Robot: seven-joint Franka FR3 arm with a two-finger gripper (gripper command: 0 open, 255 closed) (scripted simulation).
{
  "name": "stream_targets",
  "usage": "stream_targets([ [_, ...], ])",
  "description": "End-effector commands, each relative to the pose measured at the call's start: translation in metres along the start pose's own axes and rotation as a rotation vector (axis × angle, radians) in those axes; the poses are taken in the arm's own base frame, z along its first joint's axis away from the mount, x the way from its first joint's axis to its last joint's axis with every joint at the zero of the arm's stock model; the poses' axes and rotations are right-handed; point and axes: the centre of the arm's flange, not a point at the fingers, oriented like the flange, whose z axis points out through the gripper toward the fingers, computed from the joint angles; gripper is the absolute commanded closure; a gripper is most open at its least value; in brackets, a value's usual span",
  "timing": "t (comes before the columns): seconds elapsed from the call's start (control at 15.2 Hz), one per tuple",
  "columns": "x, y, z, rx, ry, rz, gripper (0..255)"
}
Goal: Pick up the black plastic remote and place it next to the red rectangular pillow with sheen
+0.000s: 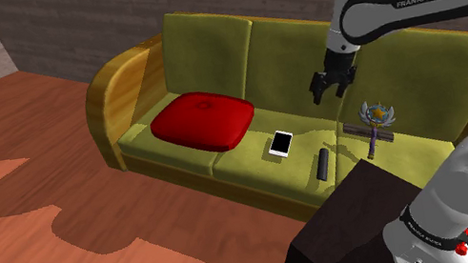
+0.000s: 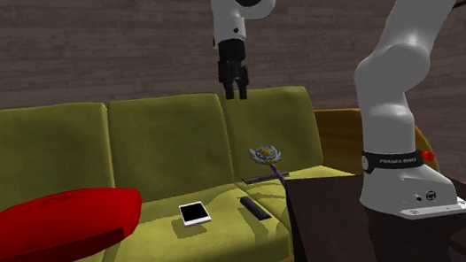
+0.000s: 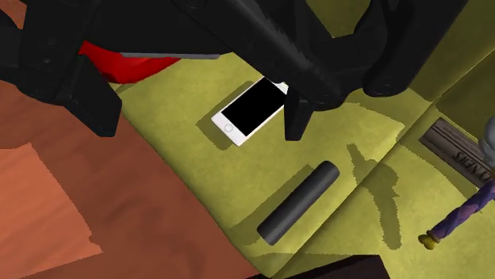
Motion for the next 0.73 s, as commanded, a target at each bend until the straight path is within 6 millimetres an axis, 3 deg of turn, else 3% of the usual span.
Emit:
stream_targets([
  [0.0, 0.01, 0.009, 0.026, 0.008, -0.011, 0.059, 0],
  [0.66, 0.044, 0.064, 0.147, 0.05, -0.073, 0.346, 0],
])
